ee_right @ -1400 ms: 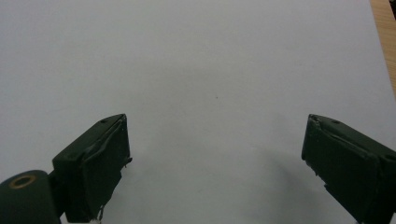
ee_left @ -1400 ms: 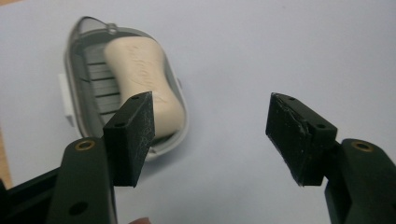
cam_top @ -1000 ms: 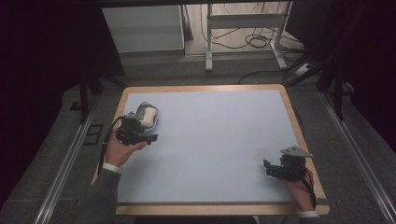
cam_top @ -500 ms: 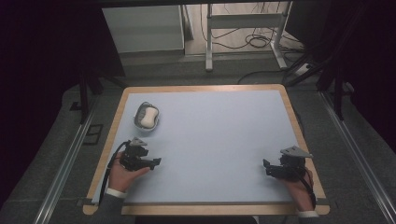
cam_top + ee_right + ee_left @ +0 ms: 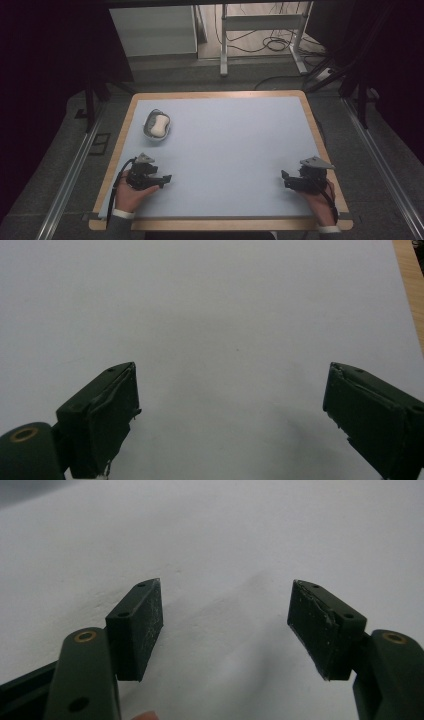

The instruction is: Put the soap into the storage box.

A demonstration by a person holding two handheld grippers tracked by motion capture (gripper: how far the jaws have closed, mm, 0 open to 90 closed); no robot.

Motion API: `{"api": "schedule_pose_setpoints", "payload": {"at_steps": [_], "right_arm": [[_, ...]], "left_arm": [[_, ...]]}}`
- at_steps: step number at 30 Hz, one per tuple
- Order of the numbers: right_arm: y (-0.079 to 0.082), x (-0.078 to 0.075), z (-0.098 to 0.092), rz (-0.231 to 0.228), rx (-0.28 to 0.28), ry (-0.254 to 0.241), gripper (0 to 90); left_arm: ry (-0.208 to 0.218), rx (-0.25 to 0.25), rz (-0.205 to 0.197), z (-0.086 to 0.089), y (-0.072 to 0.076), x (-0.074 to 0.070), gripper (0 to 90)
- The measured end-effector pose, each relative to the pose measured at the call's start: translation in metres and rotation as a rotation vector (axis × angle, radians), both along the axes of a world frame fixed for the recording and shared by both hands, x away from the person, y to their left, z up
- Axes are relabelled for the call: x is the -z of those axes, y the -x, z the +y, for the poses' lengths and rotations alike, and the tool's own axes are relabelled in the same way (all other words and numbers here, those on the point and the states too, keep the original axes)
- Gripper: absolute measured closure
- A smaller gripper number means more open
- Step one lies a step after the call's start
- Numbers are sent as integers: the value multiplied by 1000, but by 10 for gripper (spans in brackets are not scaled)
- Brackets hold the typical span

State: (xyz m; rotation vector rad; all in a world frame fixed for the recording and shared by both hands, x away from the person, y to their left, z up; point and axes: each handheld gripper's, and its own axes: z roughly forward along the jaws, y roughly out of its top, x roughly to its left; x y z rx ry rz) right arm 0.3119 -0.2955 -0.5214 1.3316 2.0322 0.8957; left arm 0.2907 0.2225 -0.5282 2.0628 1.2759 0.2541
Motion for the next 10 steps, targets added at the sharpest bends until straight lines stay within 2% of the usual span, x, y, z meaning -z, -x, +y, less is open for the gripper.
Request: {"api": "schedule_pose_setpoints", "payload": {"at_steps": [10], "right_arm": [[0,1,-1,1,5,2,75]], "left_arm": [[3,2,-9,2,2,-2,306]]}}
